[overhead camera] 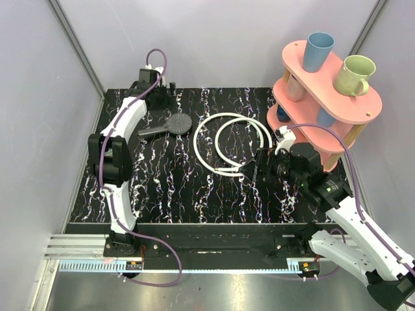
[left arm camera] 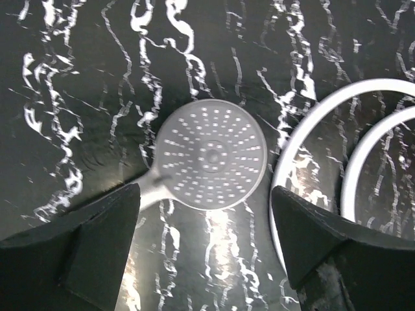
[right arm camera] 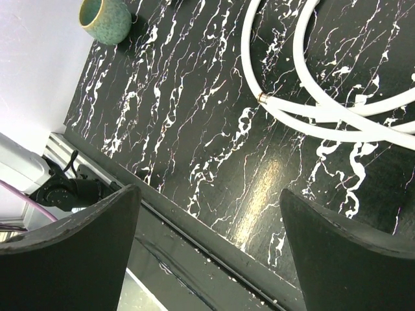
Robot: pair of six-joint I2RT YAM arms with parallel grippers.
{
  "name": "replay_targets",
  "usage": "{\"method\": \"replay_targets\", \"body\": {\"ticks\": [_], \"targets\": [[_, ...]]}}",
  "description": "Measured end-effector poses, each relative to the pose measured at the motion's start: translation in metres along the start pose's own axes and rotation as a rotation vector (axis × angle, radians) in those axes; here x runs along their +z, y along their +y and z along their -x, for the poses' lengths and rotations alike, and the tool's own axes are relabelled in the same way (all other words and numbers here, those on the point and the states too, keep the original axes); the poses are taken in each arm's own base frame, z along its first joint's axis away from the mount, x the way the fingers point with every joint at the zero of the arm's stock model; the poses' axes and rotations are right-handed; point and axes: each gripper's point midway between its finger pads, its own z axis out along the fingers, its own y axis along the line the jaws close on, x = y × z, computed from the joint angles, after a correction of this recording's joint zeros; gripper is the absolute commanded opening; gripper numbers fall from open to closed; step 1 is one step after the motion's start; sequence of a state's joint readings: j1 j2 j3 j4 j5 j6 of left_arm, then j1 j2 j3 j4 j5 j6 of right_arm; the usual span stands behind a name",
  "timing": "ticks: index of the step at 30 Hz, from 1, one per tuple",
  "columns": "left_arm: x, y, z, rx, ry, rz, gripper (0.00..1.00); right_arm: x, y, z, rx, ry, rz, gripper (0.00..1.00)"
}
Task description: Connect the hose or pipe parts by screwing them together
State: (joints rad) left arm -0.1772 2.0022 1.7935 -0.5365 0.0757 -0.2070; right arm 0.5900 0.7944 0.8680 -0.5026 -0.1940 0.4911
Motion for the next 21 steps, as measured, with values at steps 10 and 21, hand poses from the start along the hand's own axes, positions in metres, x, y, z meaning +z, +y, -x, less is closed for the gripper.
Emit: {"method": "replay_targets", "body": {"ticks": [10, 21], "targets": [[0.017, 0.043, -0.059, 0.125, 0.221, -0.039, 0.89, 0.001, -0.003, -0.004, 0.005, 0.018, -0.011, 1.0], [0.018, 0.049, -0.095, 0.21, 0.317, -0.018, 0.9, 0.016, -0.006, -0.008, 0.016, 0.054, -0.02, 1.0]]}}
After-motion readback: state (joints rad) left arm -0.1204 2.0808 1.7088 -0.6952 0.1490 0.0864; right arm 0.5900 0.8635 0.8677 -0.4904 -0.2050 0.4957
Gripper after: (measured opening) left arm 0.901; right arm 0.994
